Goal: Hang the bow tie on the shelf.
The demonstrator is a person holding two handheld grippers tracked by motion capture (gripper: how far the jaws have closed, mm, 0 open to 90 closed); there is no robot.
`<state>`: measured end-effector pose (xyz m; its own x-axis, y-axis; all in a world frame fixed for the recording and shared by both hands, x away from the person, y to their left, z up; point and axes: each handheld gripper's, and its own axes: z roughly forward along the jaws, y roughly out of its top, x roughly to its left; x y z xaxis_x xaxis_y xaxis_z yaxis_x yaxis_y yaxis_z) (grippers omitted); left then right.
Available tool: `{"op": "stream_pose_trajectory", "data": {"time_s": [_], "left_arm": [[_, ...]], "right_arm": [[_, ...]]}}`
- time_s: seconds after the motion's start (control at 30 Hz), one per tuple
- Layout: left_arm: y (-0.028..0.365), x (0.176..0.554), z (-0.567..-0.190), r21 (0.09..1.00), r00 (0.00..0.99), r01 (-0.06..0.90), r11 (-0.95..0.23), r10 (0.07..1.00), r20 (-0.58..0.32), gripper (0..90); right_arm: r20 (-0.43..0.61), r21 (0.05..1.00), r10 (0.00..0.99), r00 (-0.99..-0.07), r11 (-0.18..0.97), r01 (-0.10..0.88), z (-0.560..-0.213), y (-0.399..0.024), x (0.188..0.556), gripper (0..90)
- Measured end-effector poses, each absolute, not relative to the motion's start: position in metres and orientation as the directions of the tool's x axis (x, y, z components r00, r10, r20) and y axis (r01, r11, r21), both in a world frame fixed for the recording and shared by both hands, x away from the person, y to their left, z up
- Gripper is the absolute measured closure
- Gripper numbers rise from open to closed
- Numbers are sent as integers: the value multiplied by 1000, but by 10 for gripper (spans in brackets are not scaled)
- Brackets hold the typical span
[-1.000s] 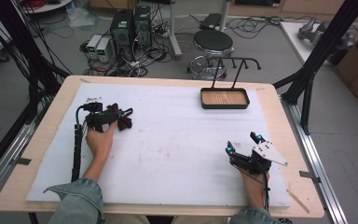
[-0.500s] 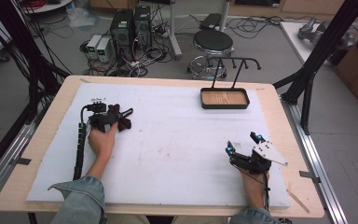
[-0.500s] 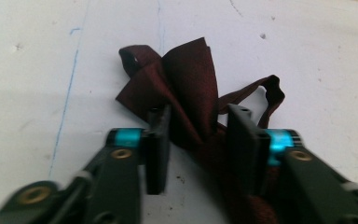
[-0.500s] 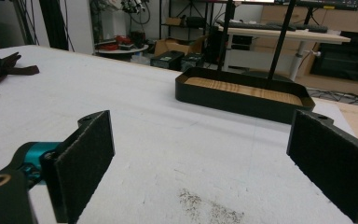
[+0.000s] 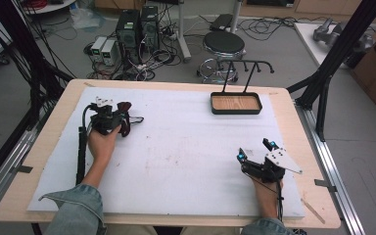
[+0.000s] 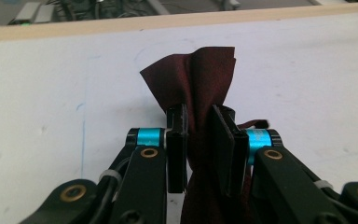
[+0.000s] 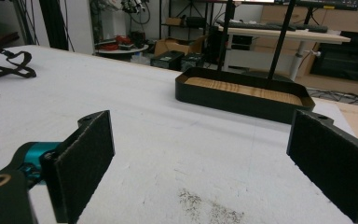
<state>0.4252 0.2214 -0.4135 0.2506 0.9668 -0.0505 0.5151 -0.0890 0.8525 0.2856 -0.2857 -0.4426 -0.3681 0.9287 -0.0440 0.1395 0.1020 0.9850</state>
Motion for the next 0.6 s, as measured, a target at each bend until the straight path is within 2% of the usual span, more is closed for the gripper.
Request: {"op": "stream_pose_trajectory", "data": {"time_s": [0.1,0.2,0.3,0.47,0.6], "left_arm": [[219,424,-402,864,326,484,-134,945,-36,757],[212,421,-391,869,382,444,-218,924,37,758],[205,419,-381,878,443,410,-247,896,45,758],[190,415,-363,889,569,305,-342,814,118,762],[177,414,-351,896,634,247,-370,761,139,763]], "right_arm": [[-43,985,929,-367,101,140,-443,-286,286,65],[-44,985,929,-368,102,140,-443,-286,286,65],[-43,985,929,-368,101,140,-443,-286,286,65],[-40,985,929,-368,99,142,-443,-286,286,65],[-38,985,930,-367,97,144,-443,-286,285,65]]}}
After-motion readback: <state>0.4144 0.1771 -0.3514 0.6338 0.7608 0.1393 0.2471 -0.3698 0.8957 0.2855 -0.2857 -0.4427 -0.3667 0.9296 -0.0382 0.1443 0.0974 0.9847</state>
